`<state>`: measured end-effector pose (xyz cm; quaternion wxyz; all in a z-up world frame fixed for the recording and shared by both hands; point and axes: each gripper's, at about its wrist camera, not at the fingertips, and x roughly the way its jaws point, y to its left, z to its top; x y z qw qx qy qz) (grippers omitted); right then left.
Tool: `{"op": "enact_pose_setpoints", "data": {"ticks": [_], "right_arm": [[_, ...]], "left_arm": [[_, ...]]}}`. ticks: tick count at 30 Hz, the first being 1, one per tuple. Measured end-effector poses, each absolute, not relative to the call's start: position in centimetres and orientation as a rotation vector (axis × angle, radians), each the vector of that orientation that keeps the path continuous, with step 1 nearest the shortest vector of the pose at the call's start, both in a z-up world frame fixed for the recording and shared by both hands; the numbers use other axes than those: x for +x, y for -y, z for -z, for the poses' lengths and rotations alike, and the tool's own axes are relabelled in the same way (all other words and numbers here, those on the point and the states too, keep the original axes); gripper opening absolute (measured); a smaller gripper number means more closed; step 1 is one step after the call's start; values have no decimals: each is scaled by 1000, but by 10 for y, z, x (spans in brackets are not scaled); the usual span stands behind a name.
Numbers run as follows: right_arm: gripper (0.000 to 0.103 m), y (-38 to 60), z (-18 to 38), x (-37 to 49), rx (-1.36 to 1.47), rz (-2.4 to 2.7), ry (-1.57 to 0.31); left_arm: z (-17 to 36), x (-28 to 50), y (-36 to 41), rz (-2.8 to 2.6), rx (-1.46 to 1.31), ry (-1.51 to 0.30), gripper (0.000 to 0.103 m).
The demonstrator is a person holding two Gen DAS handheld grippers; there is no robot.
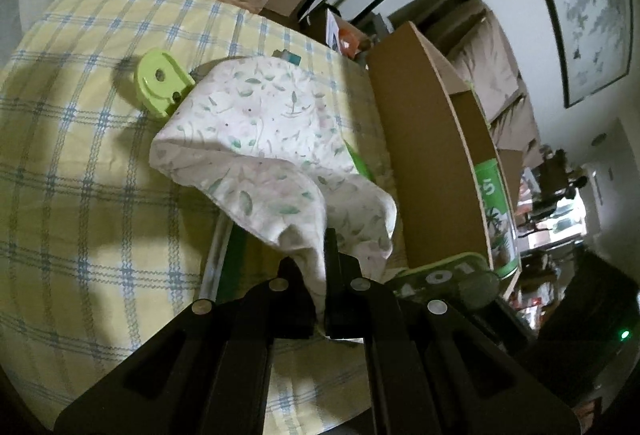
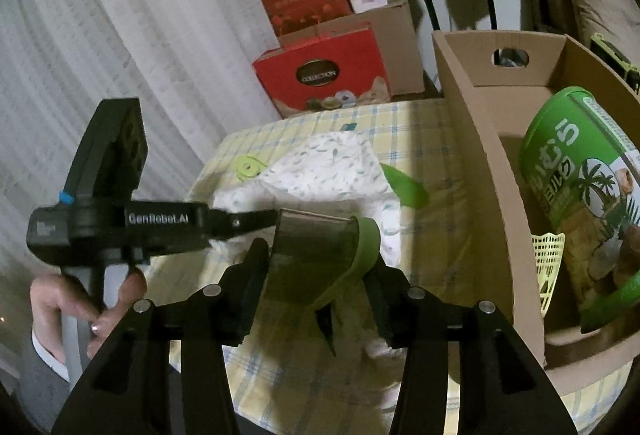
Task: Organize objects
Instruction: 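Close the left gripper on the white floral cloth and lift it, then carry the cloth and the band over the box with both grippers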
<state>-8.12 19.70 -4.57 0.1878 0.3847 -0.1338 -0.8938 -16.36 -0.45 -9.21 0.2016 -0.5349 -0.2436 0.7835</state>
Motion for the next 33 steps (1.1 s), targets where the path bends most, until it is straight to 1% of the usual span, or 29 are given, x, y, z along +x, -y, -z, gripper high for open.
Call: {"op": "enact_pose_setpoints", "data": {"ticks": [6,9,10,11,15,20,24,33], "right_arm": [[51,-201,42,-85,1057,2523,427],[51,-206,39,-85,1032,2531,473],[50,-208,37,-85,1024,2535,482],[46,-209,36,-84,1012,2534,491],[45,-207,34,-81,1009,2532,463],[45,-206,32,-80,998,2536,474],[45,-210,17,-74,946,2530,485],[45,-228,-46,-53,842,2561,447]], "left_arm": [[90,-155,-2,-2197,-1490,616,2],[87,-155,-2,-2200,-1490,613,2],[86,-155,-1,-2200,-1489,617,2],[85,-156,-1,-2201,-1487,620,2],[81,-156,-2,-2203,-1481,619,2],[79,-157,1,-2200,-1482,638,2],[59,-157,5,-2216,-1438,639,2],[-13,-159,-6,-2245,-1284,592,2]]}}
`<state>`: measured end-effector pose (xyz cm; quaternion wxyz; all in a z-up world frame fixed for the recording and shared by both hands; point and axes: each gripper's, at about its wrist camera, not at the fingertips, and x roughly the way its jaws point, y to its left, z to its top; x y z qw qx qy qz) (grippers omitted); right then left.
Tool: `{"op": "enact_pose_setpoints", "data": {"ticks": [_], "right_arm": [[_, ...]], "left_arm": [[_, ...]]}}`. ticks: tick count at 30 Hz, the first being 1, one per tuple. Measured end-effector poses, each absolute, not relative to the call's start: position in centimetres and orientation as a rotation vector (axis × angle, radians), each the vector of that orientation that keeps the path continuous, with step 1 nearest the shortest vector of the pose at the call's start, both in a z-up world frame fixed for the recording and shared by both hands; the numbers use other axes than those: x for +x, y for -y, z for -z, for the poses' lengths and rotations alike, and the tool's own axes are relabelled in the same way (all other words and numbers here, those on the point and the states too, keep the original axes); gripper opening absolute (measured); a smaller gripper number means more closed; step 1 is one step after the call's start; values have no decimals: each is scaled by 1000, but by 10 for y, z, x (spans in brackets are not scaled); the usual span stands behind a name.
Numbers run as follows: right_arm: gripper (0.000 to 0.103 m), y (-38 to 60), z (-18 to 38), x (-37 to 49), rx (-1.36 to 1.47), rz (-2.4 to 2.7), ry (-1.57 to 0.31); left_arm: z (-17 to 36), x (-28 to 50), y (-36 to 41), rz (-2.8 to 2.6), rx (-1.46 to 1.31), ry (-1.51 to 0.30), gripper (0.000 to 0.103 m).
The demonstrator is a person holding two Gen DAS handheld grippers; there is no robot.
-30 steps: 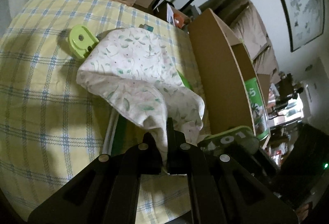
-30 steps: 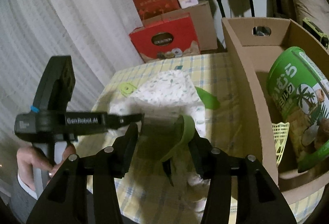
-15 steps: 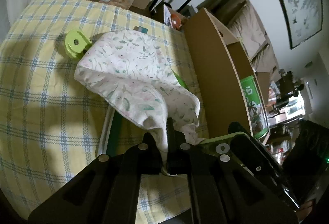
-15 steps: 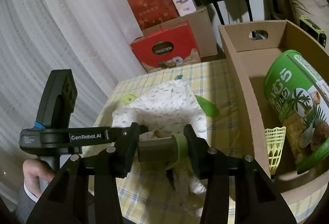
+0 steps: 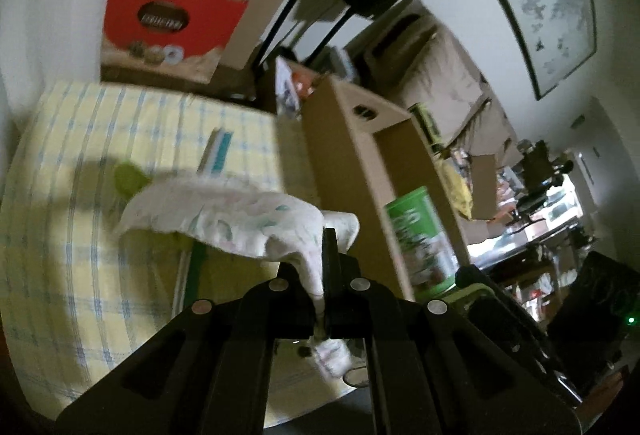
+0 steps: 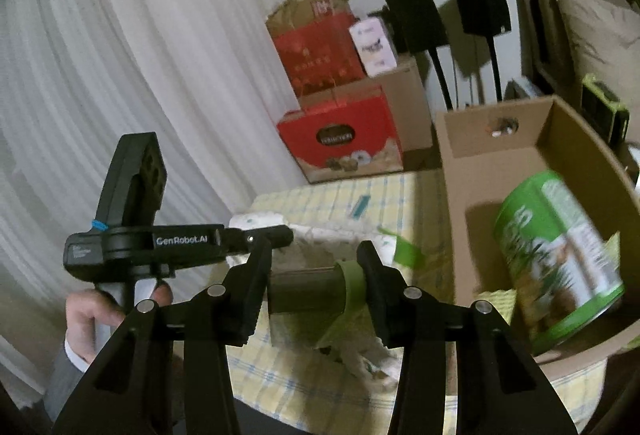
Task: Organize objects
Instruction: 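Carry the cloth and the band over the box with both grippers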
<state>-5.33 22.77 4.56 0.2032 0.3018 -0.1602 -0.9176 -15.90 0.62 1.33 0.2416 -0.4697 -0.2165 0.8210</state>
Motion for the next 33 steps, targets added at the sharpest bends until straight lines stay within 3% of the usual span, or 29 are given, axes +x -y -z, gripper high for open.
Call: {"op": "enact_pose_setpoints", "data": {"ticks": [21,33], "right_arm": [[45,-314,-129,-25,824,2692,438],[45,-365,-133,-41,846,2749,496]], "left_arm": [[-131,-187,-108,-2243,-1163,367,2],[-146,-238,-198,-2249,-1155,213,2]]}}
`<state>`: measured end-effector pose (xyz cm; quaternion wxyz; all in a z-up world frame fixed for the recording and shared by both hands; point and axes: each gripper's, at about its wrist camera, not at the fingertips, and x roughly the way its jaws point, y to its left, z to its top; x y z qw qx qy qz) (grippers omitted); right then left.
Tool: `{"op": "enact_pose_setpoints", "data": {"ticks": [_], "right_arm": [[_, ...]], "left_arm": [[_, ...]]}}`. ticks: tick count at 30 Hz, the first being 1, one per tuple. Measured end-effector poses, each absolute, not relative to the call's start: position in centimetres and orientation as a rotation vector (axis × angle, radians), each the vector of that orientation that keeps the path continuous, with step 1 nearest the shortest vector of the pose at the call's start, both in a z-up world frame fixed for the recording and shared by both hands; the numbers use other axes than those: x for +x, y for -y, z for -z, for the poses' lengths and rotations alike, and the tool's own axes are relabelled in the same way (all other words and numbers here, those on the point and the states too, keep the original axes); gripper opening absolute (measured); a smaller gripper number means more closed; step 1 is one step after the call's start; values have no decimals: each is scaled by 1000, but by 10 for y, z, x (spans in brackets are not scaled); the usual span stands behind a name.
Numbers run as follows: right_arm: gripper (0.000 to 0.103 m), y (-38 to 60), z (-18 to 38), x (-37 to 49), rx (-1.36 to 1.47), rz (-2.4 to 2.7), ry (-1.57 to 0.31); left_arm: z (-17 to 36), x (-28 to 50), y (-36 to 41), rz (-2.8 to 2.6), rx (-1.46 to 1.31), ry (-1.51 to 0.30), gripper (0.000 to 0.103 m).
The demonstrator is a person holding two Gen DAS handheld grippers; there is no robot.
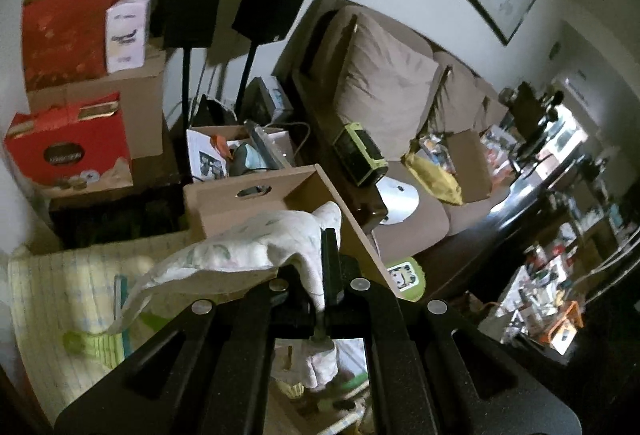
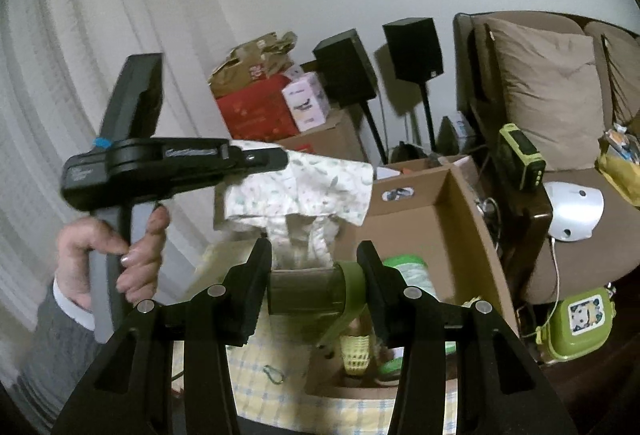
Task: Organize objects
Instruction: 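Carry the cloth and the band over the box with both grippers, then open the left gripper to drop the cloth while the right gripper releases the band into the box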
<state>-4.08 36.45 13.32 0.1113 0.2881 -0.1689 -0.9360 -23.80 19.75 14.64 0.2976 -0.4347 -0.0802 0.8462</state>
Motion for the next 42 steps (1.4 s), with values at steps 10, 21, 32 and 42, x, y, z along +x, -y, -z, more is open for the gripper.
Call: {"op": "enact_pose_setpoints", "data": {"ticks": [10,21,32,42], "right_arm": [[45,-400,-123,-72,893,2772,537],[45,-416,-107,-94,930,2767,561],[45,-421,-102,-105,929,2745,597],[45,-411,-127,-137,912,2739,607]], "left_arm": [[-112,-289,-258,-2180,-1200,172,2],[-36,-331,-288,-2122,-1367,118,6],[-13,-321,-239,-2172,-1418,123,66],[-16,-276,-171,-2155,-1394,259,66]]}}
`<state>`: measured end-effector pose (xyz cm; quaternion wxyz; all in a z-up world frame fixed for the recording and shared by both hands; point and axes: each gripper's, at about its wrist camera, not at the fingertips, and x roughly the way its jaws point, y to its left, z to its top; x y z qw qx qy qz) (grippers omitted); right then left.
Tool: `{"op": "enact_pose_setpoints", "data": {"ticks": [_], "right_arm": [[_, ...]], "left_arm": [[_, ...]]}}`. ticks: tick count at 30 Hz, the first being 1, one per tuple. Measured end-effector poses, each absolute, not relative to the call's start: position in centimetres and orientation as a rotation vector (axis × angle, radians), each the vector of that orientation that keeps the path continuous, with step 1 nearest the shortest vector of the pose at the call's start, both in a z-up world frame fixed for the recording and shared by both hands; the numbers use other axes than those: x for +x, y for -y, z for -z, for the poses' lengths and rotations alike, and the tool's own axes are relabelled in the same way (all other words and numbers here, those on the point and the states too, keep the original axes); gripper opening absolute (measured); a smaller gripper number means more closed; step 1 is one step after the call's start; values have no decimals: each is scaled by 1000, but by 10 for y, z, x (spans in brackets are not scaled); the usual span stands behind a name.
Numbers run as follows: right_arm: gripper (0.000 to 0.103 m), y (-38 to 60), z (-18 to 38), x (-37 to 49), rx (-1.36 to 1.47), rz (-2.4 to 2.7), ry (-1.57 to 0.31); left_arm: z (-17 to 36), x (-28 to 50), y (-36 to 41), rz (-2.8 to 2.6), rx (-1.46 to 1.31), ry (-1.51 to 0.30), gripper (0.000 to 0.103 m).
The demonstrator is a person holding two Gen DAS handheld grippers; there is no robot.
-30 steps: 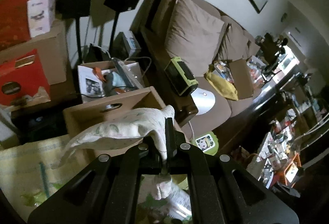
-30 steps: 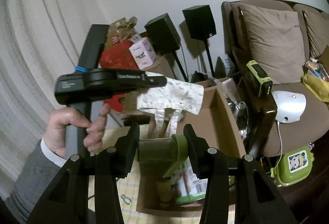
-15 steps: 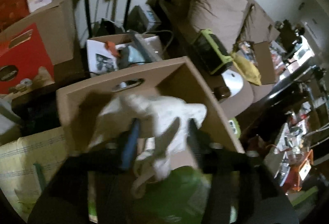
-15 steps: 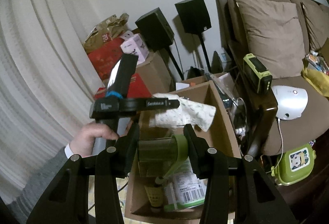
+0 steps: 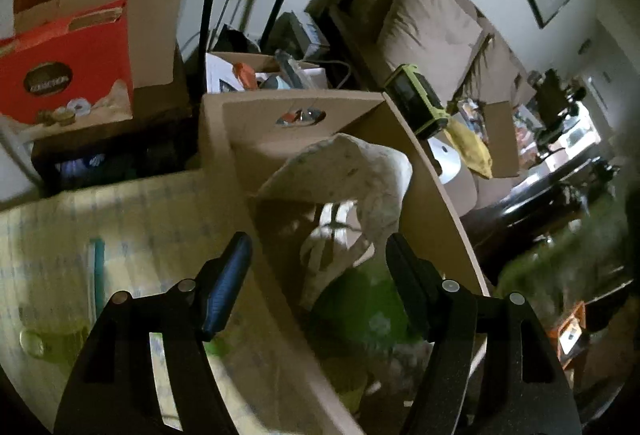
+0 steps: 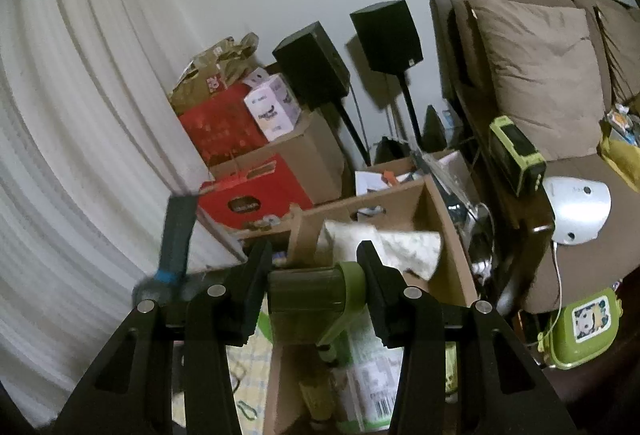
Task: Organize objects
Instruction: 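Open the left gripper to drop the cloth while the right gripper releases the band into the box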
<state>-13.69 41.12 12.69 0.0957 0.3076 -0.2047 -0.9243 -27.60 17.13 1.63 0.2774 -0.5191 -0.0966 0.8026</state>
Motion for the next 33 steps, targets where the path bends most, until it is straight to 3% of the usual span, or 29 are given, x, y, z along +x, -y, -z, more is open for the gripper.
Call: {"op": "enact_pose_setpoints", "data": {"ticks": [9,24,31,33], "right_arm": [[45,-396,-119,-194,935,2706,664],[45,-428,-15,-286,1148,2728,918],[46,-426,22,-301,1438,2735,750],[52,-420,31,-303,1546,2713,658]], "left_arm": [[-31,-243,-132,-2186,-1340,312,67],[-4,-222,-87,-2210,-1354,374,67],[21,-219,-78,-2192,-1407,402,67],[23,-217,-78,-2193,-1413,397,67]]}}
